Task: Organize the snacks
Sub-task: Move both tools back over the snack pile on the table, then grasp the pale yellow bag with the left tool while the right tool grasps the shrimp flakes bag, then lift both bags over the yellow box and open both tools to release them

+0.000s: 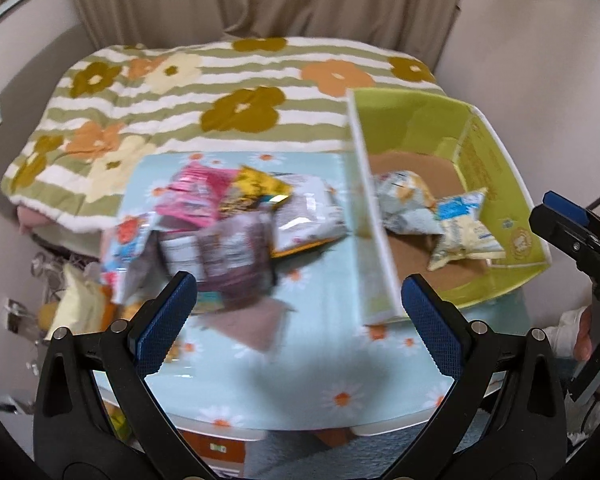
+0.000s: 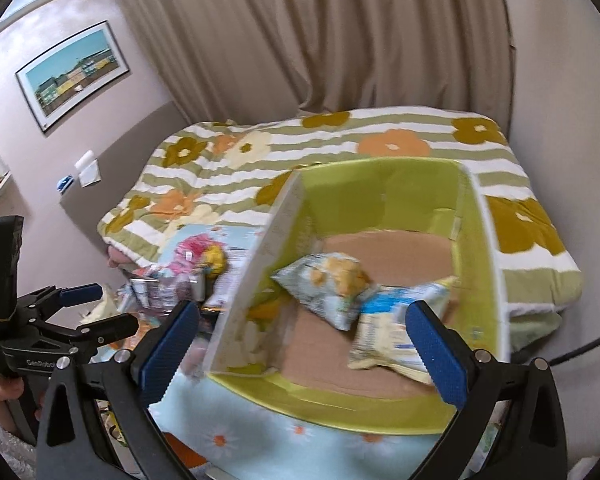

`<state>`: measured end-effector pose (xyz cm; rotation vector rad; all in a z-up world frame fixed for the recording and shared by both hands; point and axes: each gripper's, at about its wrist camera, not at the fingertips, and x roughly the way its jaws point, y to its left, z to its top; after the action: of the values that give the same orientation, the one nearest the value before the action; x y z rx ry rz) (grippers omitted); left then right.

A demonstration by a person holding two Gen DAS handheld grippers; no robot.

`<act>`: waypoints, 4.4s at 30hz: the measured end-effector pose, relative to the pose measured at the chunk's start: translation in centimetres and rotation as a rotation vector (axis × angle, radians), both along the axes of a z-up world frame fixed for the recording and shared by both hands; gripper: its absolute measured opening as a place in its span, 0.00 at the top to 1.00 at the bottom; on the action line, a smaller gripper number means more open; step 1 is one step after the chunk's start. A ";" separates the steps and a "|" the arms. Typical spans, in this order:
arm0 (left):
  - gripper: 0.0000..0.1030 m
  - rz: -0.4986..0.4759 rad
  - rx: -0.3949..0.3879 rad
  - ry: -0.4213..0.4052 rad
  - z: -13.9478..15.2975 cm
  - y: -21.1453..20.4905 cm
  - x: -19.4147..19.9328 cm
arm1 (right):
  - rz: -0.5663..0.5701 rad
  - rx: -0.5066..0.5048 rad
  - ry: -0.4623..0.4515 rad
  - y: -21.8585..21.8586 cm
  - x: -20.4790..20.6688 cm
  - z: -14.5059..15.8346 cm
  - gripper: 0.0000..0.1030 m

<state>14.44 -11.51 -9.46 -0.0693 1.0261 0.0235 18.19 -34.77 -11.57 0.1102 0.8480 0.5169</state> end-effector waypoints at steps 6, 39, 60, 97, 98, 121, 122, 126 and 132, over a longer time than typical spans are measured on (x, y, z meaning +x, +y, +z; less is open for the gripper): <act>0.01 0.032 0.009 -0.033 0.5 7.8 -1.9 | 0.043 0.027 -0.011 7.0 -0.9 0.5 0.00; 0.06 -0.034 -0.022 0.109 -14.4 28.0 -3.7 | 0.317 -0.112 0.176 36.4 2.6 -8.0 0.00; 0.46 -0.012 0.070 0.141 -15.8 26.7 -2.2 | 0.553 -0.328 0.125 39.6 4.5 -9.9 0.00; 0.49 0.006 0.038 0.125 -13.9 26.4 -3.3 | 0.965 -0.693 0.095 44.3 3.9 -15.1 0.28; 0.49 0.004 0.038 0.121 -13.7 26.5 -3.3 | 0.952 -0.686 0.090 44.2 4.0 -14.7 0.28; 0.49 -0.149 0.053 -0.112 -2.7 24.2 -0.3 | 0.471 -0.405 -0.058 34.2 5.6 1.1 0.29; 0.49 -0.161 0.058 -0.122 -2.0 23.7 0.3 | 0.449 -0.404 -0.065 33.2 5.7 1.5 0.29; 0.49 -0.198 0.086 -0.190 0.9 20.2 2.5 | 0.337 -0.381 -0.099 27.7 6.4 3.4 0.29; 0.49 -0.215 0.083 -0.272 4.4 13.2 6.0 | 0.192 -0.341 -0.103 18.3 7.7 5.2 0.29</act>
<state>20.42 1.73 -5.08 0.1117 0.7552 -0.1361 25.90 -16.50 -6.34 -0.3103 0.8388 0.5457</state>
